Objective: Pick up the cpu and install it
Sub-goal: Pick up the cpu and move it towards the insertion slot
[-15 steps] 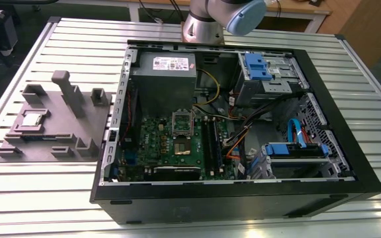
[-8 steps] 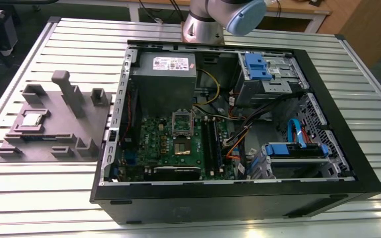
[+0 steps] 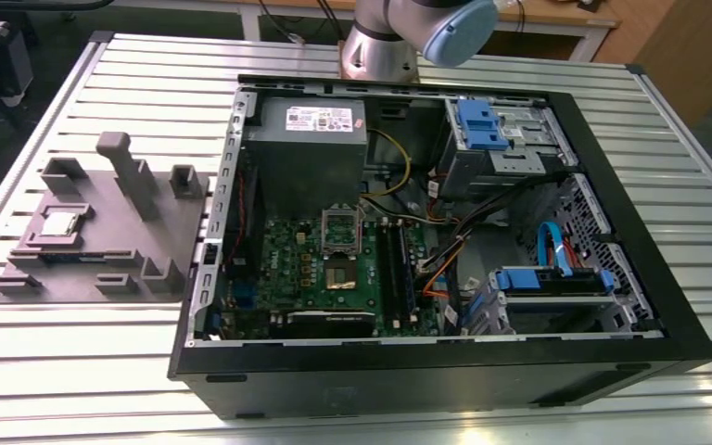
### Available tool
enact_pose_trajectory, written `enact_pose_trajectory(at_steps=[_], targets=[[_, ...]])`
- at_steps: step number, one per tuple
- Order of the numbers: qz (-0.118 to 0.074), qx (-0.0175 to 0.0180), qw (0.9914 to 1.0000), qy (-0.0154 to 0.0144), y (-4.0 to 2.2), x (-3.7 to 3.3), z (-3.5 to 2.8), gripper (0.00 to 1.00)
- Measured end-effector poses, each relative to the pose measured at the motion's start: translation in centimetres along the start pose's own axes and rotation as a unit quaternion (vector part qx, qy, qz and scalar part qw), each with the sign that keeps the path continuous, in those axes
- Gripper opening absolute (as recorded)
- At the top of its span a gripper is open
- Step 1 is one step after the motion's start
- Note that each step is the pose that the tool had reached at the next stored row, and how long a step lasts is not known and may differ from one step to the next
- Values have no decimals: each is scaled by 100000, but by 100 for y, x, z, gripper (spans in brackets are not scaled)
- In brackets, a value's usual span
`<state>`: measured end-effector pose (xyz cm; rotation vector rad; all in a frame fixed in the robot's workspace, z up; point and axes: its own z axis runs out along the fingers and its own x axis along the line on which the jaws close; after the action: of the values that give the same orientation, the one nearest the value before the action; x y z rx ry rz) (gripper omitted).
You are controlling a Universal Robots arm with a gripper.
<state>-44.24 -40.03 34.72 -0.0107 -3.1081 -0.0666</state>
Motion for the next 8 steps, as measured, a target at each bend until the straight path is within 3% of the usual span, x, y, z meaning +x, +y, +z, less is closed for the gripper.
enact_pose_trajectory(at_steps=[2,8], targets=[[-28,-3,100000,-5,-4,-2,75,59],[-61,2,100000,22,-7,-3,91,59]])
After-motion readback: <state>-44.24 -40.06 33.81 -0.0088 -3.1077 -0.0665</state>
